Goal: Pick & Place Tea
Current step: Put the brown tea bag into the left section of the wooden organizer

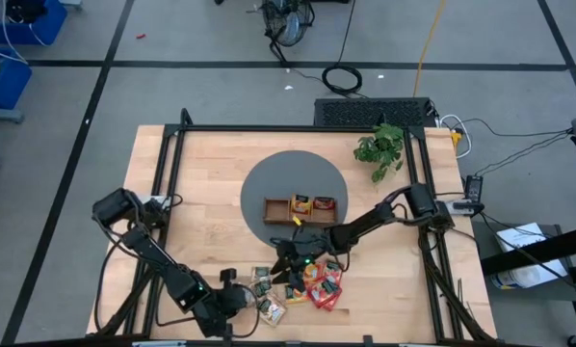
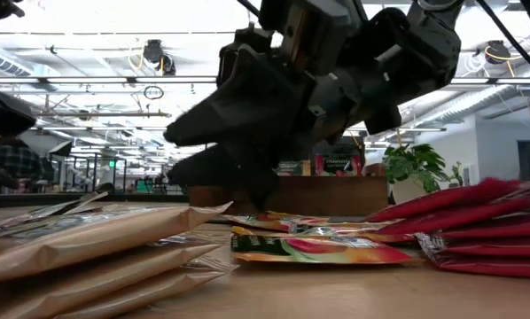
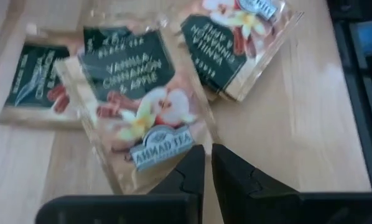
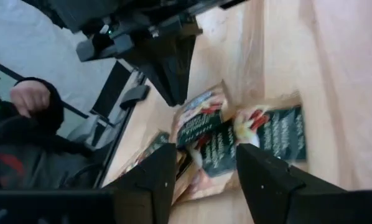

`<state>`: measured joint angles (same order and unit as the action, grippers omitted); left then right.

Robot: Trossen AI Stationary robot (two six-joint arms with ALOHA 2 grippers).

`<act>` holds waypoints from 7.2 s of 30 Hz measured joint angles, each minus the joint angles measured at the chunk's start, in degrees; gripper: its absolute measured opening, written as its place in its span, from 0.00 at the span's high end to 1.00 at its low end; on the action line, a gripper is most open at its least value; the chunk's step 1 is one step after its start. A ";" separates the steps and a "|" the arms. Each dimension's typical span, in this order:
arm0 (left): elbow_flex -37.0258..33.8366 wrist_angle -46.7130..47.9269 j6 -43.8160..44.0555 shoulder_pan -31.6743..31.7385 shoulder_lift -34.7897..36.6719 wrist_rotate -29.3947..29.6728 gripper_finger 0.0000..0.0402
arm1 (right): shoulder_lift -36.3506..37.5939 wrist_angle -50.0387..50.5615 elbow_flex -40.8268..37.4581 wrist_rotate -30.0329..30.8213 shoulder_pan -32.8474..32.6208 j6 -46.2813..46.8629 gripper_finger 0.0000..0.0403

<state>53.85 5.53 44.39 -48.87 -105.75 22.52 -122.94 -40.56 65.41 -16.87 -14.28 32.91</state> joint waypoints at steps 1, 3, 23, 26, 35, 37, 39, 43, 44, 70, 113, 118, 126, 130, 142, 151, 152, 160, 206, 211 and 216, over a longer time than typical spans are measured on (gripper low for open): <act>-0.12 -0.10 -0.34 0.29 0.00 0.04 0.91 | -0.01 0.22 0.00 -0.08 -0.04 0.78 0.60; -0.41 0.06 -0.66 0.85 0.00 0.54 0.91 | -0.03 0.18 0.00 0.02 -0.35 1.13 0.60; -5.70 -11.64 -4.92 5.75 0.00 4.88 0.91 | 0.12 4.47 0.00 0.78 -0.35 2.47 0.61; -6.23 -13.25 -5.80 6.30 0.00 5.01 0.91 | 0.17 5.64 0.07 1.84 -0.34 2.45 0.61; -6.47 -13.16 -5.89 6.85 0.00 5.14 0.91 | 2.20 7.75 -0.11 4.90 0.44 -2.70 0.61; -6.47 -13.17 -5.79 6.85 0.00 5.14 0.91 | 3.53 9.66 -0.10 6.62 0.41 -3.65 0.61; -6.47 -13.14 -5.76 6.85 0.00 5.14 0.91 | 4.43 12.62 -0.04 7.78 0.39 -3.68 0.61; -6.47 -13.13 -5.84 6.85 0.00 6.04 0.91 | 4.43 18.53 -0.08 7.77 0.37 -0.89 0.61; -6.47 -13.19 -6.00 6.85 0.00 6.05 0.91 | 4.43 19.79 -0.09 7.35 0.38 -0.13 0.61; -6.47 -13.17 -9.15 8.62 0.00 7.97 0.91 | 4.51 19.02 -0.04 1.75 2.63 3.71 0.61; -6.40 -16.57 -13.47 11.03 -1.04 -4.68 0.91 | 3.77 18.40 -0.02 -0.08 2.71 1.18 0.61; -6.21 -21.35 -14.73 13.27 -4.63 -6.01 0.91 | 3.87 19.43 0.00 -1.00 2.75 1.77 0.61; -6.23 -23.14 -17.66 13.90 -5.18 -6.79 0.91 | 3.86 19.75 -0.01 2.70 3.31 -0.15 0.61; -6.41 -20.90 -18.52 13.21 -3.02 -6.81 0.91 | 3.79 19.71 -0.04 3.33 3.45 -1.79 0.61; -2.65 -14.07 -11.61 7.63 4.86 -9.55 0.91 | 3.66 13.82 -0.11 -0.03 2.91 -7.00 0.61; 7.54 -14.92 -5.25 3.29 -5.85 -14.03 0.91 | 3.66 13.72 -0.11 -2.92 2.94 -7.12 0.61; 8.38 -14.69 -4.87 3.08 -7.34 -14.91 0.91 | 3.66 13.71 -0.11 -3.02 2.78 -7.12 0.61; 9.85 -14.58 -2.45 4.75 -12.87 -15.25 0.91 | 3.66 12.38 -0.11 -4.33 -1.11 -6.67 0.61; 8.98 -14.41 -19.10 11.73 -13.22 -12.43 0.91 | 3.77 15.11 0.00 1.57 -5.40 -1.97 0.61; 8.98 -14.41 -19.16 11.85 -13.22 -12.37 0.91 | 3.77 15.22 0.00 1.58 -5.40 -3.41 0.67; 8.98 -14.41 -19.02 11.85 -13.22 -12.39 0.91 | 3.77 15.09 0.00 1.70 -5.91 -7.61 0.83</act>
<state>62.83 -8.88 25.37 -37.01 -118.98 10.13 -119.17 -25.47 65.41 -15.17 -20.19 25.31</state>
